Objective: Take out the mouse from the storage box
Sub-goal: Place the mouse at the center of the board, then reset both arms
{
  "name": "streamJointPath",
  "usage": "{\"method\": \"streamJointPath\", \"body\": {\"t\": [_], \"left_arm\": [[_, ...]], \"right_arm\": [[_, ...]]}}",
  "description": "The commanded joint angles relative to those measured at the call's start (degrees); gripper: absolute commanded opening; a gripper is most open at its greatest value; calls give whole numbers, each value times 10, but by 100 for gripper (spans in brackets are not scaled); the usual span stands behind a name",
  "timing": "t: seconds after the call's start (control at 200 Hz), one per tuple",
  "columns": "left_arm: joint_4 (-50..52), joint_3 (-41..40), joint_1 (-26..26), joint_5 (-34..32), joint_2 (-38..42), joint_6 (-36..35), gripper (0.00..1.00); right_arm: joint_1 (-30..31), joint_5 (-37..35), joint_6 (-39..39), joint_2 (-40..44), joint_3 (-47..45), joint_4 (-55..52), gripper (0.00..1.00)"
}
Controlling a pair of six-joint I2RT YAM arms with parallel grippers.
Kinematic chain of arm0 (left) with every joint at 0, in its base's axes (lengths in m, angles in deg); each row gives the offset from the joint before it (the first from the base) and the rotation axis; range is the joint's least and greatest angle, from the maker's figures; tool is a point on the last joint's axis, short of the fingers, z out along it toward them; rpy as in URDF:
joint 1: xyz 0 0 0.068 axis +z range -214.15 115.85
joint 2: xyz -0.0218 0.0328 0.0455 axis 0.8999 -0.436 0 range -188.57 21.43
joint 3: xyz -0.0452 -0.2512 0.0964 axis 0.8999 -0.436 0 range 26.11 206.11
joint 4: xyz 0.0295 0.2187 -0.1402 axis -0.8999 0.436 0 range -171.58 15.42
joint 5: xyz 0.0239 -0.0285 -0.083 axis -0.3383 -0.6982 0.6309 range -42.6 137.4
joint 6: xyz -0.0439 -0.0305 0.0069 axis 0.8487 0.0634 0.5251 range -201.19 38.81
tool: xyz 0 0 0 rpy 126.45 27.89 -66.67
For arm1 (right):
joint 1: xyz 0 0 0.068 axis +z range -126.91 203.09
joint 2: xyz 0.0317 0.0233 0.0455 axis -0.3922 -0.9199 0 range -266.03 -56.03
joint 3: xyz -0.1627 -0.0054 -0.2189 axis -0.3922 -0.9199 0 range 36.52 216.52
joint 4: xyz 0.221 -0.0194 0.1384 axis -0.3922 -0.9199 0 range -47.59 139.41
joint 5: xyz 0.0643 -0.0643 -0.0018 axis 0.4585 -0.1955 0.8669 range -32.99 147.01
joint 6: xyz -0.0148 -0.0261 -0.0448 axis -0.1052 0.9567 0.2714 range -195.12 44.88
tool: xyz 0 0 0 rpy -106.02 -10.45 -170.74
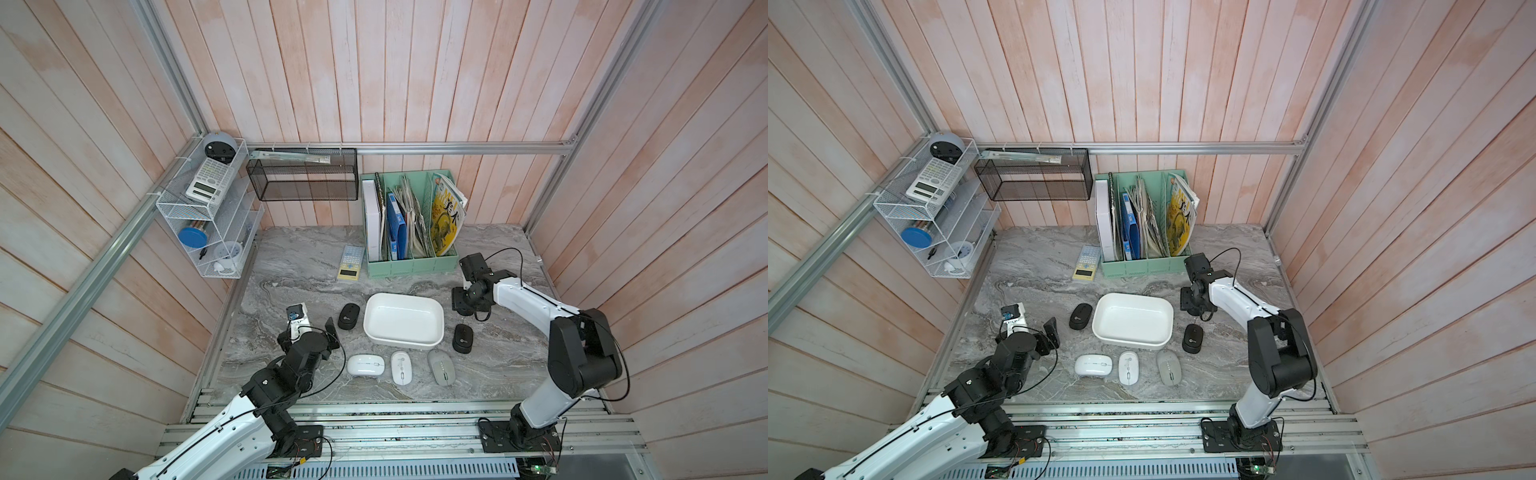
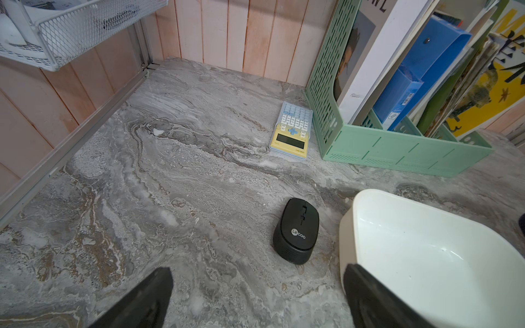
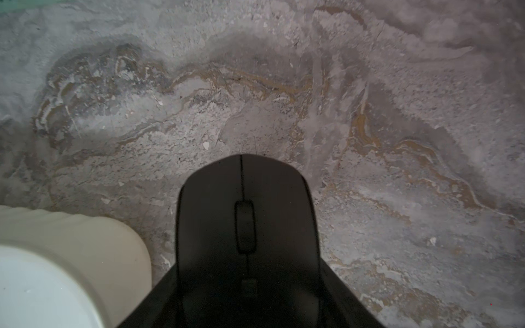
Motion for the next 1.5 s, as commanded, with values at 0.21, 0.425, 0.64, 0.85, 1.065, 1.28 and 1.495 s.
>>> {"method": "streamJointPath", "body": {"t": [0.21,0.425,0.64,0.85,1.065,1.28,1.495], "left_arm": [[0,-10,3,-10,4,1,100],[1,-10,3,-10,3,2,100],[1,-9,3,-11,5,1,100],[1,-9,3,-11,4,2,100],[2,-9,3,-10,5,0,100],[8,-7,3,-11,9,1,100],[12,-4,3,-16,12,4,100]], "right_arm": [[-1,0,-1,-56,41,-1,51],[-1,1,-2,-79,47,2,54],[-1,18,-1,-100,62,-2,56],[-1,11,-4,-94,62,-7,74],[-1,3,0,-66,60,-20,80],[0,-3,-2,-4,39,-30,81],[2,-24,1,105,0,-42,82]]}}
